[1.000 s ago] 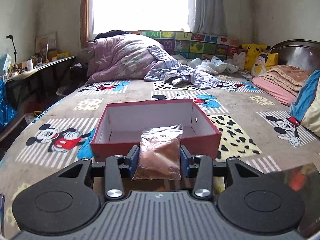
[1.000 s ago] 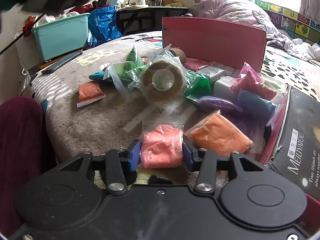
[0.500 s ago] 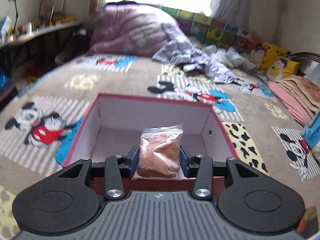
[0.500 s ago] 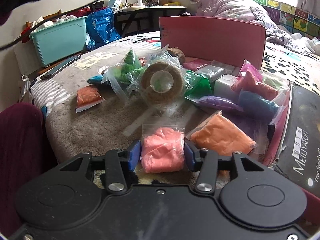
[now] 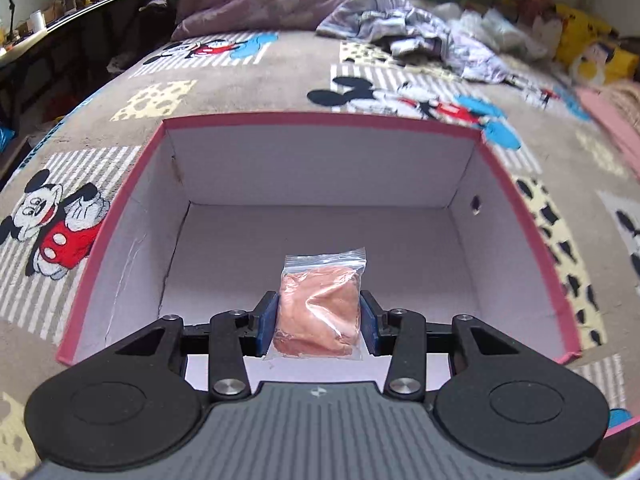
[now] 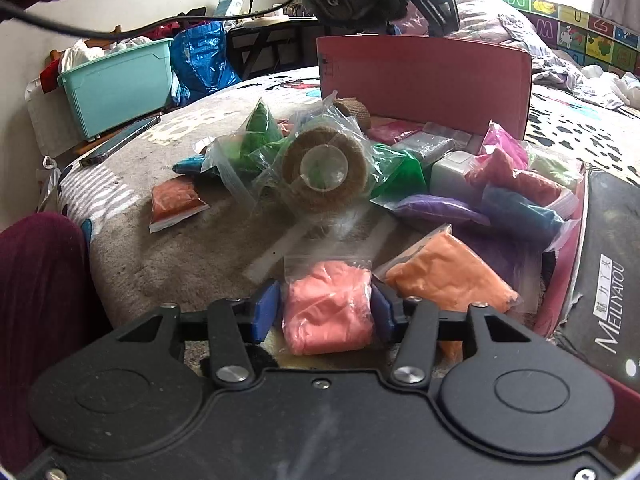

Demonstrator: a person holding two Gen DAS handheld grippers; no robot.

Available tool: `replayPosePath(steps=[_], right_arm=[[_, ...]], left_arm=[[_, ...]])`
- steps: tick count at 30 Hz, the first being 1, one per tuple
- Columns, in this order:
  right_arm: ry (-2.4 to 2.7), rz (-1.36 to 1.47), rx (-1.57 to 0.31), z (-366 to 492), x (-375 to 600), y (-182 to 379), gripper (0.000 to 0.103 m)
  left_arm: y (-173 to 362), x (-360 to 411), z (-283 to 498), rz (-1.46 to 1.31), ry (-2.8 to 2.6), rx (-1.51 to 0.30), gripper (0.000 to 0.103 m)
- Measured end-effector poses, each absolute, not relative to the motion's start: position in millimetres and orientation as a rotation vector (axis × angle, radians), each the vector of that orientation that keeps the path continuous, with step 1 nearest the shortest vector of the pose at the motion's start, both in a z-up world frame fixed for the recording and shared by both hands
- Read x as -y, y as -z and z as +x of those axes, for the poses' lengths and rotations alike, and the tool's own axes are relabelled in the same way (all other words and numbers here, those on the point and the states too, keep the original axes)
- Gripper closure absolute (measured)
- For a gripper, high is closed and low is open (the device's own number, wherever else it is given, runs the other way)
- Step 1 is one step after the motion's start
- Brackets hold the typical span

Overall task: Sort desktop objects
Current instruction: 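Carry the orange bag with the left tool into the pink box, then open the left tool to drop the bag and return to the pile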

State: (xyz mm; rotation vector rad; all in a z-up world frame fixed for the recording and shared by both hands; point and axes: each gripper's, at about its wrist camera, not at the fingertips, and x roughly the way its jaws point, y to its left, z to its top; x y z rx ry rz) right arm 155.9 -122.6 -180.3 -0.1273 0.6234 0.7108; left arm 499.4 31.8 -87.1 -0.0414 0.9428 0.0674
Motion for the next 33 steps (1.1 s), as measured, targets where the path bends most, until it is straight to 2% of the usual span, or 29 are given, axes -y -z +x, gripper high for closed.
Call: replayPosePath(steps=[11,13,15,23,33], right_arm=[[-0.712,-0.122,-0.615,156.6,122.3,181.3,0.051],[-0.714,-0.122,-0.613,156.6,122.2,181.5,0.051],[-0.714,-0.123,-0.612,156.6,122.3,181.4,0.05],[-0.715,-0.13,-0.607,156.2,121.9,181.2,0.05],[-0.712,-0.148,-0.593,153.7,121.0,180.9,0.051]], left_arm=[[113.7,-37.0,510.2,-0.048,-0.086,-1.015,0.06],[114.8,-37.4,508.8,-0.044,-0.085,-1.011,0.046],[112.0,-39.3,505.9,-0.049,-0.096,-0.989,0.042],[72.8,-52.9,473.1,-0.129,-0.07,-0.88,0.042],[21.2,-57.6,367.1,-0.112,0.006,-0.704,0.042]])
